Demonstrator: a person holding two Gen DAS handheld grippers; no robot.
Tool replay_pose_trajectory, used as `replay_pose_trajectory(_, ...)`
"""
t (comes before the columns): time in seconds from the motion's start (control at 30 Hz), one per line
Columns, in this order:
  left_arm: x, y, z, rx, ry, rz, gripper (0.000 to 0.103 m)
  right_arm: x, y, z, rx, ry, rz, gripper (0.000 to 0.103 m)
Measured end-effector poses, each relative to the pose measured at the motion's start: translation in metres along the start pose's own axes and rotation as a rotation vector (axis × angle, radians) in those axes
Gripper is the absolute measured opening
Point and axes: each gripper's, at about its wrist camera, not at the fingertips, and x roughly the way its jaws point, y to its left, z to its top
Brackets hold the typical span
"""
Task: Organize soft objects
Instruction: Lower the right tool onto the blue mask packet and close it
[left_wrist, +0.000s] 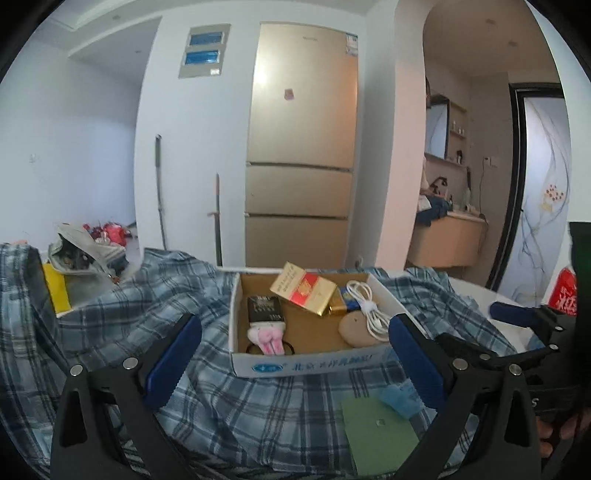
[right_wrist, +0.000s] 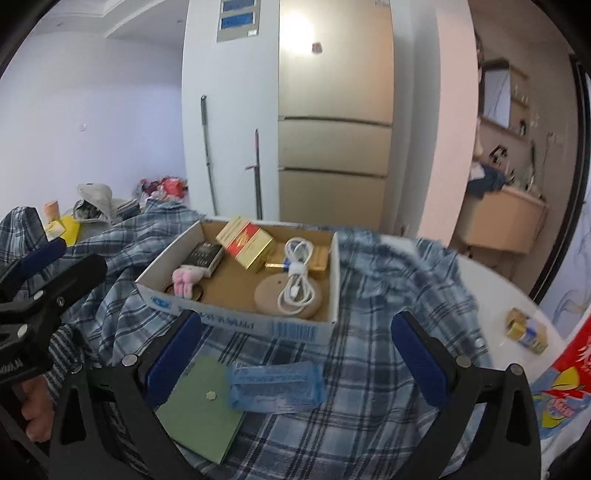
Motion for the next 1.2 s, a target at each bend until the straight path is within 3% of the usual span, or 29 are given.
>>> replay_pose_trajectory(0.2, 0.009, -0.007, -0.006, 0.028, 0.069, -0.004, 0.103, 0.038, -0.001, -0.009, 0.013, 0.205, 0.037, 0.102)
replay_pose_trajectory(0.3, 0.017, -0.012, -0.011, 0.049, 0.114, 0.009, 0.094, 0.048, 0.001, -0.014, -0.007, 0.264, 0.03, 0.102)
replay_pose_trajectory(0.53, 0.02, -0.014, -0.013, 0.056, 0.132, 0.003, 0.094, 0.062, 0.003, -0.02, -0.022, 0.351, 0.033, 0.102)
replay_pose_trajectory(0.67, 0.023, -0.013, -0.013, 0.054, 0.14, 0.019, 0.095, 0.074, 0.003, -0.024, -0.014, 0.402, 0.048, 0.075)
replay_pose_trajectory(0.87, 0.018, -0.011, -0.011, 0.047, 0.136, 0.017, 0.103, 0.049, -0.005, -0.019, 0.016, 0.284, 0.022, 0.07)
replay_pose_trajectory(1.07, 0.028, -0.013, -0.015, 0.024, 0.277, -0.093, 0.103, 0.009, -0.022, -0.009, 0.1, 0.078, -0.079, 0.07)
replay_pose_trajectory(1.2, 0.031, -0.027, -0.018, 0.047, 0.367, -0.116, 0.103, -0.008, -0.027, -0.003, 0.138, -0.017, -0.174, 0.069)
